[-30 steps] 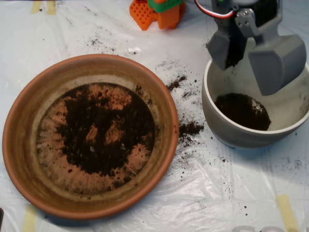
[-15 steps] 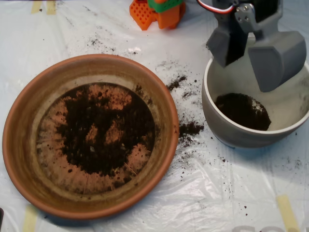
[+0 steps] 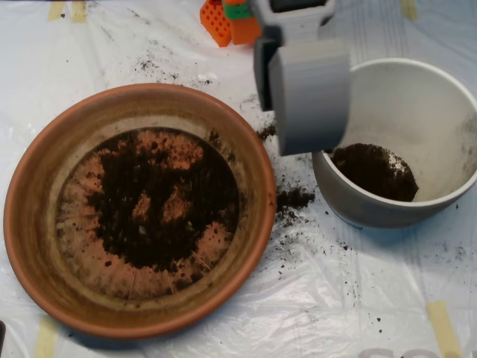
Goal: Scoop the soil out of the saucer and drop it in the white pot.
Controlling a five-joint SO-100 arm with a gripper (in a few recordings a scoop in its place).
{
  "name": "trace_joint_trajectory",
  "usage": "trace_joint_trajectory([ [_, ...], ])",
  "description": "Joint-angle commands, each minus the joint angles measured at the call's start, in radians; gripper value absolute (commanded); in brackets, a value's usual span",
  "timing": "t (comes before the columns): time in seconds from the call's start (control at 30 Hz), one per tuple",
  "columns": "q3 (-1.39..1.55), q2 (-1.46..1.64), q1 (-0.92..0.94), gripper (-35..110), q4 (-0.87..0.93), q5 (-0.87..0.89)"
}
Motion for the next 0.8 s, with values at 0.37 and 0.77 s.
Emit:
trace_joint_trajectory([
  [0.37,0.827,0.405,0.268,30,-0.388,-0.089],
  [0.77,0.974,0.196,0.353,28,-0.477,-0.201],
])
